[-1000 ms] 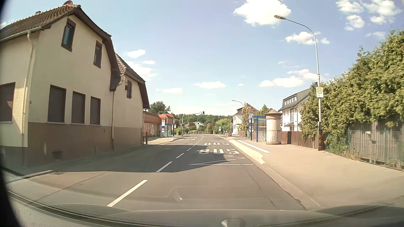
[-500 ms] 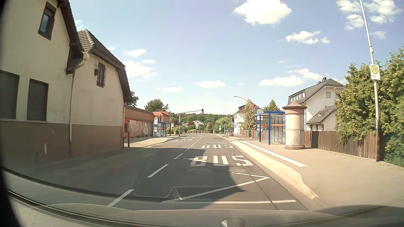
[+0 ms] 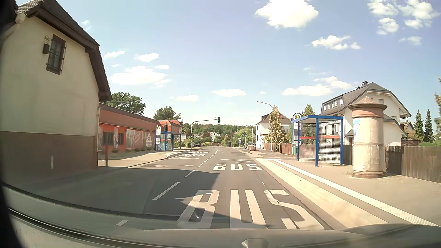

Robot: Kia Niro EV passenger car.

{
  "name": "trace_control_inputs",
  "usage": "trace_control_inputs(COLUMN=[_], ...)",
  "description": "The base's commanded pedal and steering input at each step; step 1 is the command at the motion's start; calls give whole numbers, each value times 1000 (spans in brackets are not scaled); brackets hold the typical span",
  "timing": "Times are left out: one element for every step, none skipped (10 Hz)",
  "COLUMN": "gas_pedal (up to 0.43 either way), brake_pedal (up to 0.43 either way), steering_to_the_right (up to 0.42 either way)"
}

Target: Follow the waypoints while adhering to traffic rules and regulations

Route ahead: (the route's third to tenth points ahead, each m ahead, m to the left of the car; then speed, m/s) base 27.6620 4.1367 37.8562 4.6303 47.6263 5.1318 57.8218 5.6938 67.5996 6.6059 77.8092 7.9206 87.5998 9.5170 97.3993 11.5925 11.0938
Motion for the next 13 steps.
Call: trace_control_inputs(gas_pedal=[39, 39, 39, 47, 47, 47, 47, 47, 47, 47, 47, 47, 47], brake_pedal=[30, 30, 30, 30, 30, 30, 30, 30, 30, 30, 37, 30, 30], steering_to_the_right=[2, 2, 2, 2, 2, 2, 1, 1, 1, 1, 1, 1, -1])
